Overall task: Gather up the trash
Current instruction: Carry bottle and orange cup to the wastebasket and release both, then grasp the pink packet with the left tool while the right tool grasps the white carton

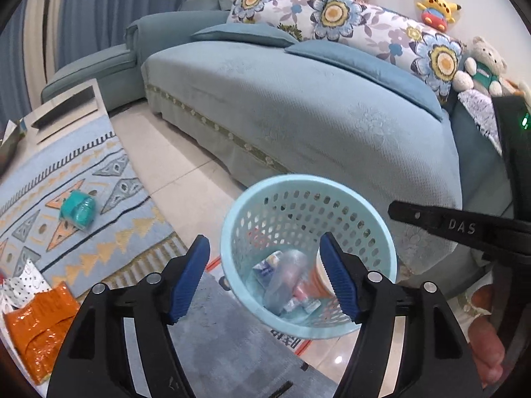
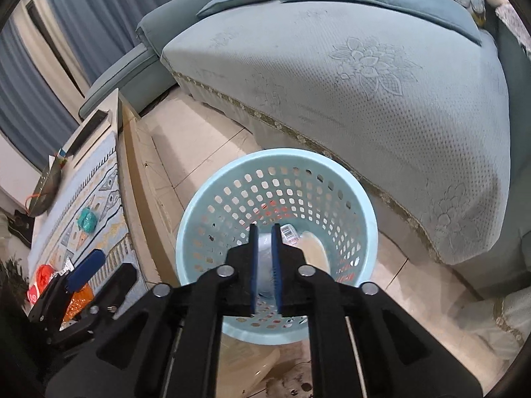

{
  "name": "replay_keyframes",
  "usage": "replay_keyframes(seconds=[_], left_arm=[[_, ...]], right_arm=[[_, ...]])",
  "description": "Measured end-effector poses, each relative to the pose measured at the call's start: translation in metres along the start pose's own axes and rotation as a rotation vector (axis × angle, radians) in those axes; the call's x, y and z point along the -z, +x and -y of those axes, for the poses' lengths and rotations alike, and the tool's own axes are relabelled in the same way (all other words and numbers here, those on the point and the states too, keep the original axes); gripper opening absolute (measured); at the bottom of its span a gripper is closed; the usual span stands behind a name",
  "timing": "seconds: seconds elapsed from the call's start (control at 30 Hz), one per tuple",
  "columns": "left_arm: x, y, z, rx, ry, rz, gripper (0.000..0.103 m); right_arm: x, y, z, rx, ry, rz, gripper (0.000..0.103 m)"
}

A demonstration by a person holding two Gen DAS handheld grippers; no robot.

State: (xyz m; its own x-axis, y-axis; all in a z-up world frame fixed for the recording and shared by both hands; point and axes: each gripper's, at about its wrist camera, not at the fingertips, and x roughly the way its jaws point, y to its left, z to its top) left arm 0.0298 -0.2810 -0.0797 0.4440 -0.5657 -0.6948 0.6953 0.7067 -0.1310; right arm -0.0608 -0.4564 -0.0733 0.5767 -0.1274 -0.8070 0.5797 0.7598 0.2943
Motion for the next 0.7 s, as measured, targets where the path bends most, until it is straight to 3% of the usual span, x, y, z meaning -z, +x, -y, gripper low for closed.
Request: replay_keyframes(seconds=[0.17, 0.47, 0.57, 0.7], left_arm=[[-0.006, -0.020, -0.004, -0.004, -0.009, 0.039, 0.071], [-0.008, -0.085, -0.021, -0.037, -0.056, 0.125, 0.078], [0.000, -0.119, -0.036, -0.066, -0.080, 0.164, 0.078], [0.016, -0.174, -0.072, -0.127, -0.159, 0.219, 0.080]], right_arm=[[0.002, -0.011, -0.007, 0.000, -0.018, 0.043, 0.049], [0.011, -0.048, -0.051, -0.053, -0.148, 0.185, 0.049], [0.021, -0.069, -0.076, -0.071, -0.217, 0.263, 0.057], [0.034, -0.088, -0.114, -0.102, -0.305, 0.319, 0.059]])
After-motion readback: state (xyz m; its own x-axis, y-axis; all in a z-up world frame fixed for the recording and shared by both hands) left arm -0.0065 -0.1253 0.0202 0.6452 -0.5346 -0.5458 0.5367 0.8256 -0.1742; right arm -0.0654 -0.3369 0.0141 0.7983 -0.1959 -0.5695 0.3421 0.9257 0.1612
